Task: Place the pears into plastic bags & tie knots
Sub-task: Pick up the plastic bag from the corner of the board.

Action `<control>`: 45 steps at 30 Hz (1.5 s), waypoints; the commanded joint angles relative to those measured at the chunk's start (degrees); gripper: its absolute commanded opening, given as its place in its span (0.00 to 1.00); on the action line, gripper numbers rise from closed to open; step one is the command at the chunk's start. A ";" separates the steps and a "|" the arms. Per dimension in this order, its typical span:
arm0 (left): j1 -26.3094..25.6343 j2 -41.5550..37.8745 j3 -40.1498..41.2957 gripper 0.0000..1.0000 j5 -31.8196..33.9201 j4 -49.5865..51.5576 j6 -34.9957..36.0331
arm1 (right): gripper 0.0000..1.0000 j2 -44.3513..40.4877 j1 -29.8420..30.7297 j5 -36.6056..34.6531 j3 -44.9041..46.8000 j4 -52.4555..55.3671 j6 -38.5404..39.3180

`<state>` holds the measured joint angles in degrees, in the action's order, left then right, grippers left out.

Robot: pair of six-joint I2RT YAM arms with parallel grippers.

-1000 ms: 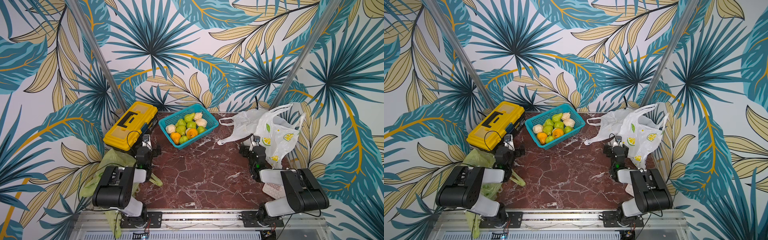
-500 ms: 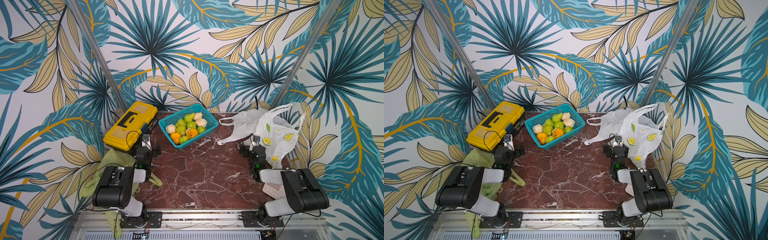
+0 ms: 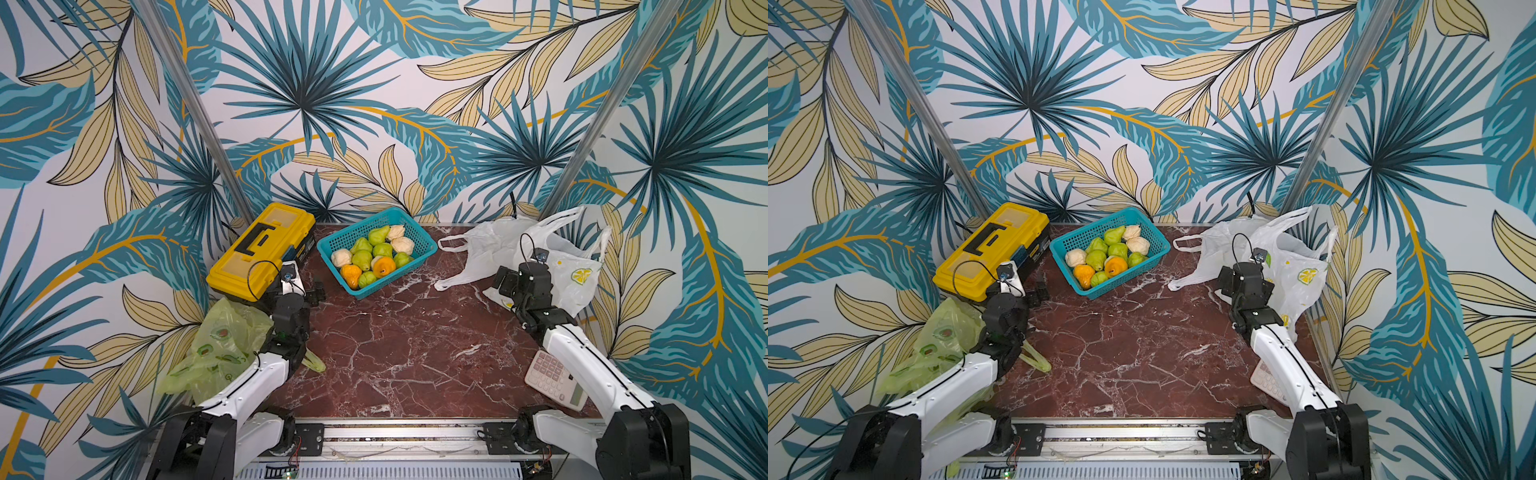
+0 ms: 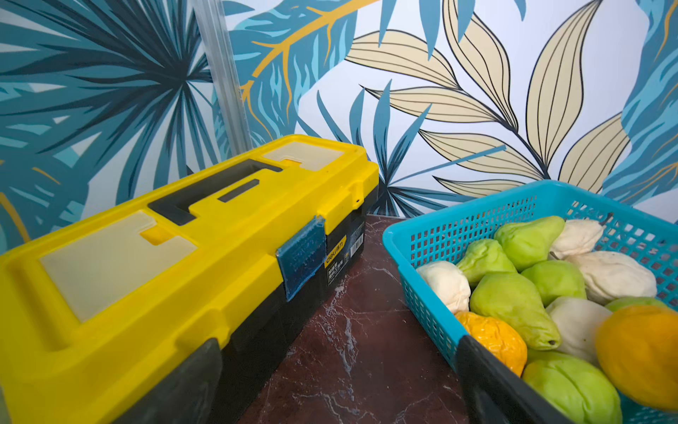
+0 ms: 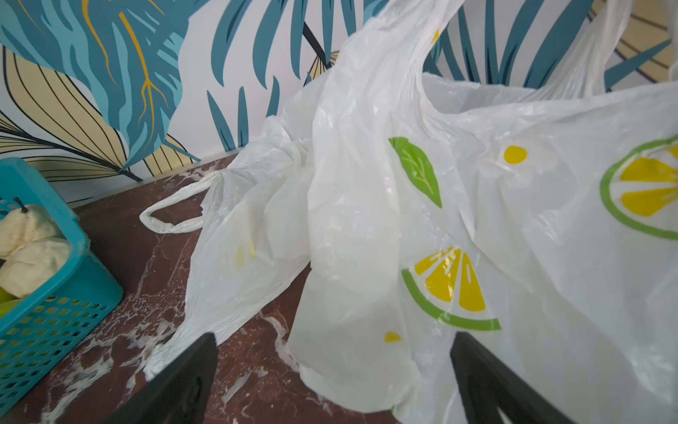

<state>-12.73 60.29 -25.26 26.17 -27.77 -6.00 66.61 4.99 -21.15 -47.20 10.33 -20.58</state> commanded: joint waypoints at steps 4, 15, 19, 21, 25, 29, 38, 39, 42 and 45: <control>0.09 -7.26 -8.34 0.99 -6.51 24.98 -13.90 | 0.89 -1.08 0.15 26.21 0.56 16.69 -13.18; 3.73 -7.84 -23.30 0.99 -15.70 53.21 -17.92 | 0.86 -1.69 17.98 21.20 -2.84 20.60 -16.30; 6.60 -7.48 -29.33 0.99 -21.27 61.50 -23.98 | 0.86 7.86 32.73 17.40 -7.72 16.13 -15.15; 8.56 -7.26 -30.98 0.97 -27.16 61.71 -21.47 | 0.86 14.79 39.40 15.47 -12.43 14.70 -13.24; 8.73 -1.10 -40.12 0.89 -21.32 71.75 -18.70 | 0.87 30.71 50.64 16.90 -25.34 12.41 -9.32; 8.88 0.80 -44.45 0.88 -19.52 75.46 -17.73 | 0.86 44.75 55.80 21.62 -37.37 11.81 -8.08; 9.65 1.84 -48.75 0.89 -17.64 77.72 -16.62 | 0.78 62.97 60.02 28.37 -54.71 14.84 -6.44; 9.66 2.10 -49.12 0.89 -17.65 77.86 -16.38 | 0.76 64.83 60.37 28.78 -56.83 16.09 -6.14; 9.83 3.13 -50.94 0.87 -18.54 78.93 -15.67 | 0.70 68.83 61.37 30.49 -61.49 18.21 -5.25; 9.84 3.25 -52.03 0.81 -19.90 79.01 -15.23 | 0.48 71.53 62.07 29.54 -64.70 21.02 -4.66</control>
<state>-3.42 63.59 -75.31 7.44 49.58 -22.57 136.16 66.02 7.44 -109.45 26.46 -26.15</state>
